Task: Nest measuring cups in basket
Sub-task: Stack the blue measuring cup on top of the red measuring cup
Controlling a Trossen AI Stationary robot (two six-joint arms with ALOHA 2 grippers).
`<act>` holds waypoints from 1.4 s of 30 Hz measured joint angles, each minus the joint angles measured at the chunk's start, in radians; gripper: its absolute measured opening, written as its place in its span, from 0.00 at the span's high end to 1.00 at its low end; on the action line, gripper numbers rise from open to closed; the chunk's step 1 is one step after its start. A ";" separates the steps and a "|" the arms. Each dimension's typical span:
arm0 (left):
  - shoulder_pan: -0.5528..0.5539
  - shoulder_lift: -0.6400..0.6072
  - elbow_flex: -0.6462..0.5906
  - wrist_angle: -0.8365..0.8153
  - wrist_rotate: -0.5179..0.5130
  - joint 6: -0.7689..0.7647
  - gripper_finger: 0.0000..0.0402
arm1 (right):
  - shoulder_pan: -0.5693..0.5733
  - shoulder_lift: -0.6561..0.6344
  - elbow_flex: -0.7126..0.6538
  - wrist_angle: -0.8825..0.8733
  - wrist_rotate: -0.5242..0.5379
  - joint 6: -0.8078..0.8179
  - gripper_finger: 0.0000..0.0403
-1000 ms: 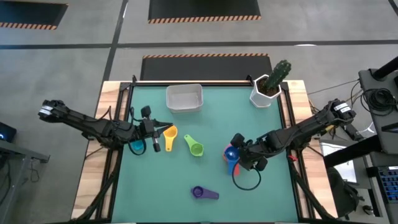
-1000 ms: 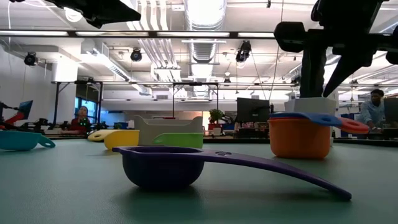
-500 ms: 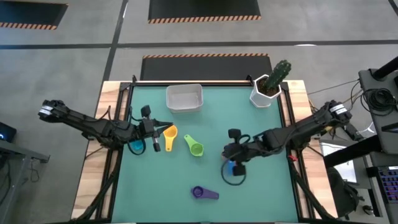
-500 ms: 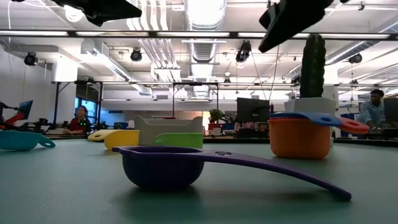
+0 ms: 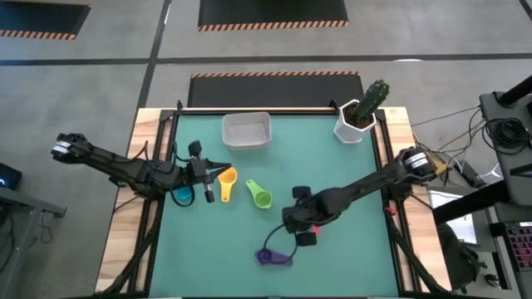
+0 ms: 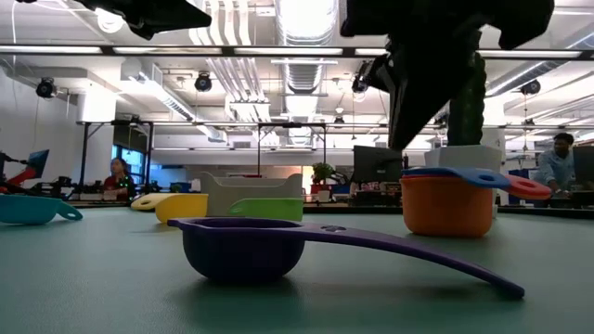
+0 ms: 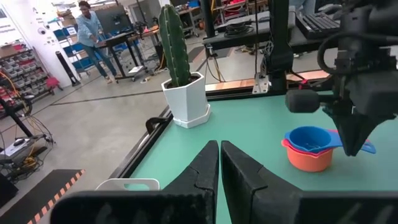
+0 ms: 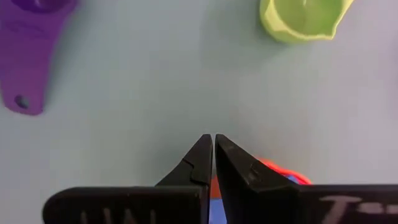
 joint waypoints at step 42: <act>0.000 0.000 0.000 -0.002 0.000 0.000 1.00 | 0.042 -0.075 0.011 -0.207 -0.085 0.138 0.98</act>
